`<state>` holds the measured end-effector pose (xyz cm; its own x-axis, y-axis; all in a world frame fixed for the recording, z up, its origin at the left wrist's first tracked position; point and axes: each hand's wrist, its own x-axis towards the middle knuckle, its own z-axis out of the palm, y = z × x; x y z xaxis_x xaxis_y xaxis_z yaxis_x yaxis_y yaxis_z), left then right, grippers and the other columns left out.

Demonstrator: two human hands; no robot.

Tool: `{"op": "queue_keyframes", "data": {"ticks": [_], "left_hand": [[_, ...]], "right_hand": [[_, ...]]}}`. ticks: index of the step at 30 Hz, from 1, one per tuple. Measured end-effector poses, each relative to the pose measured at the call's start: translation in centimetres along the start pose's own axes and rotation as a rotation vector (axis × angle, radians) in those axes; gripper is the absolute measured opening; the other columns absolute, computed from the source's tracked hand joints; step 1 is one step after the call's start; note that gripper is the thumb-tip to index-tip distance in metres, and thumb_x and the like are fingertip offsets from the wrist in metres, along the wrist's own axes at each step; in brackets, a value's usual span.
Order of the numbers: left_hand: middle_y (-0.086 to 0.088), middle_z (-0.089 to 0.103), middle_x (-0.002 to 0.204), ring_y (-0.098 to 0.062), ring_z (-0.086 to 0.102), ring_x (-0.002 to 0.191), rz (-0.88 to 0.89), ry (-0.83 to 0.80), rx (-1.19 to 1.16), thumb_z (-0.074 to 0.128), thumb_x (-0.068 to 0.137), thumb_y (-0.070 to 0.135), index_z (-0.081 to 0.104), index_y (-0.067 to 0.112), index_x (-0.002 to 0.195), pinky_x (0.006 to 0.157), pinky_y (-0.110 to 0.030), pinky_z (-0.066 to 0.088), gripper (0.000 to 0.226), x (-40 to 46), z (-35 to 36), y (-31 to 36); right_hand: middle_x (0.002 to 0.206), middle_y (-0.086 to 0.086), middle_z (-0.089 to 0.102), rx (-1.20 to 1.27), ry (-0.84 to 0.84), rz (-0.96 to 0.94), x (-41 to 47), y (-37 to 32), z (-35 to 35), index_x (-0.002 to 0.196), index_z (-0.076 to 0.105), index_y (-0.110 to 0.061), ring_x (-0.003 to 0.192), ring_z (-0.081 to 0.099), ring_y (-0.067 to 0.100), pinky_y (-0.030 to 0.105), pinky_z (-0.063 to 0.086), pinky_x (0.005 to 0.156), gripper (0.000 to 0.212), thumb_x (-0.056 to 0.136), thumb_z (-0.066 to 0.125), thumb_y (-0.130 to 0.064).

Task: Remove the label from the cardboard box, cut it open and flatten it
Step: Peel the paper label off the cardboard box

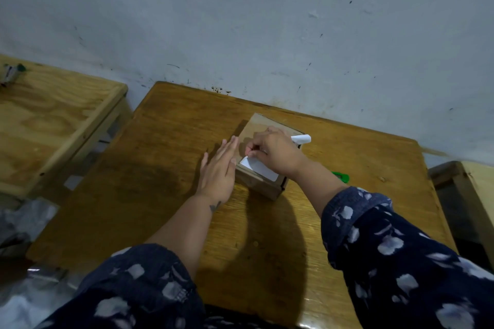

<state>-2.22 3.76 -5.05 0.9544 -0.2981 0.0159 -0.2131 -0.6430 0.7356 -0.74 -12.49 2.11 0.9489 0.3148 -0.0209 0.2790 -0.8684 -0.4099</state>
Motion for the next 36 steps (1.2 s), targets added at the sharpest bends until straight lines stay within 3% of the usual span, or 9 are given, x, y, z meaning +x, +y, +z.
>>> {"op": "queue_keyframes", "data": {"ticks": [4,11,15,19,23,26,28,31,36], "left_hand": [[0.013,0.015,0.158,-0.002,0.003,0.145,-0.020,-0.023,0.068,0.023,0.103,0.021,0.014,0.032,0.151,0.119,-0.043,-0.003,0.050,0.1,-0.3,0.2],[0.015,0.013,0.158,-0.001,0.000,0.145,-0.051,-0.027,0.111,0.024,0.103,0.022,0.012,0.032,0.152,0.119,-0.044,-0.005,0.051,0.0,-0.5,0.6],[0.014,0.012,0.159,-0.002,0.000,0.145,-0.063,-0.015,0.120,0.024,0.103,0.021,0.011,0.032,0.152,0.119,-0.045,-0.005,0.051,-0.1,-0.3,1.1],[0.014,0.013,0.158,-0.001,0.001,0.145,-0.058,-0.005,0.152,0.023,0.103,0.023,0.012,0.031,0.152,0.119,-0.046,-0.004,0.050,-0.4,-0.2,1.3],[0.013,0.016,0.158,-0.002,0.004,0.145,-0.065,0.032,0.123,0.023,0.103,0.023,0.015,0.029,0.151,0.119,-0.047,-0.002,0.049,-1.0,0.1,1.6],[0.012,0.013,0.159,-0.005,0.000,0.146,-0.081,0.055,0.181,0.025,0.102,0.022,0.013,0.027,0.152,0.118,-0.050,-0.005,0.051,-0.9,0.2,2.2],[0.012,0.005,0.159,-0.007,-0.006,0.146,-0.045,0.098,0.277,0.032,0.099,0.019,0.010,0.027,0.152,0.117,-0.052,-0.007,0.057,-0.7,0.1,2.7],[0.009,0.009,0.159,-0.008,-0.004,0.146,0.048,0.166,0.318,0.043,0.093,0.007,0.016,0.027,0.151,0.118,-0.050,-0.007,0.066,0.2,-0.2,4.0],[0.009,0.008,0.160,-0.007,-0.005,0.146,0.071,0.049,0.393,0.034,0.100,0.020,0.010,0.026,0.152,0.119,-0.047,-0.005,0.057,2.4,0.0,4.1]], "right_hand": [[0.086,-0.001,0.070,0.059,0.008,0.024,-0.8,0.4,-0.4,0.087,0.071,-0.018,0.091,0.047,0.017,0.032,0.039,0.082,0.008,0.087,0.063,-0.017],[0.090,0.004,0.067,0.253,0.032,0.142,-2.7,1.0,-2.1,0.086,0.070,-0.007,0.083,0.056,0.013,0.020,0.038,0.070,0.010,0.088,0.060,-0.007],[0.085,-0.001,0.066,0.301,0.126,0.231,-3.8,2.4,-2.9,0.081,0.067,-0.017,0.081,0.057,0.014,0.025,0.042,0.069,0.012,0.088,0.061,-0.010],[0.102,-0.001,0.064,0.319,0.160,0.227,-3.8,2.7,-2.5,0.101,0.073,-0.018,0.095,0.056,0.015,0.026,0.042,0.081,0.019,0.088,0.062,-0.011],[0.108,0.000,0.052,0.195,0.126,0.173,-3.4,2.5,-1.1,0.121,0.064,-0.019,0.105,0.041,0.015,0.017,0.029,0.085,0.038,0.092,0.047,-0.001],[0.124,0.003,0.055,0.082,0.086,0.152,-3.2,2.5,-0.6,0.135,0.049,-0.028,0.111,0.043,0.027,0.036,0.040,0.094,0.050,0.094,0.041,-0.002],[0.118,0.001,0.063,0.048,0.058,0.121,-3.1,2.6,-0.9,0.142,0.037,-0.032,0.102,0.049,0.028,0.039,0.043,0.088,0.059,0.093,0.040,-0.001],[0.109,0.003,0.069,0.110,0.036,0.121,-3.1,2.7,-1.8,0.132,0.047,-0.037,0.091,0.057,0.020,0.034,0.046,0.074,0.052,0.091,0.049,-0.006],[0.108,0.002,0.063,0.129,0.143,0.057,-2.9,2.8,-2.3,0.103,0.057,-0.023,0.095,0.058,0.022,0.043,0.050,0.079,0.023,0.086,0.060,-0.008]]}}
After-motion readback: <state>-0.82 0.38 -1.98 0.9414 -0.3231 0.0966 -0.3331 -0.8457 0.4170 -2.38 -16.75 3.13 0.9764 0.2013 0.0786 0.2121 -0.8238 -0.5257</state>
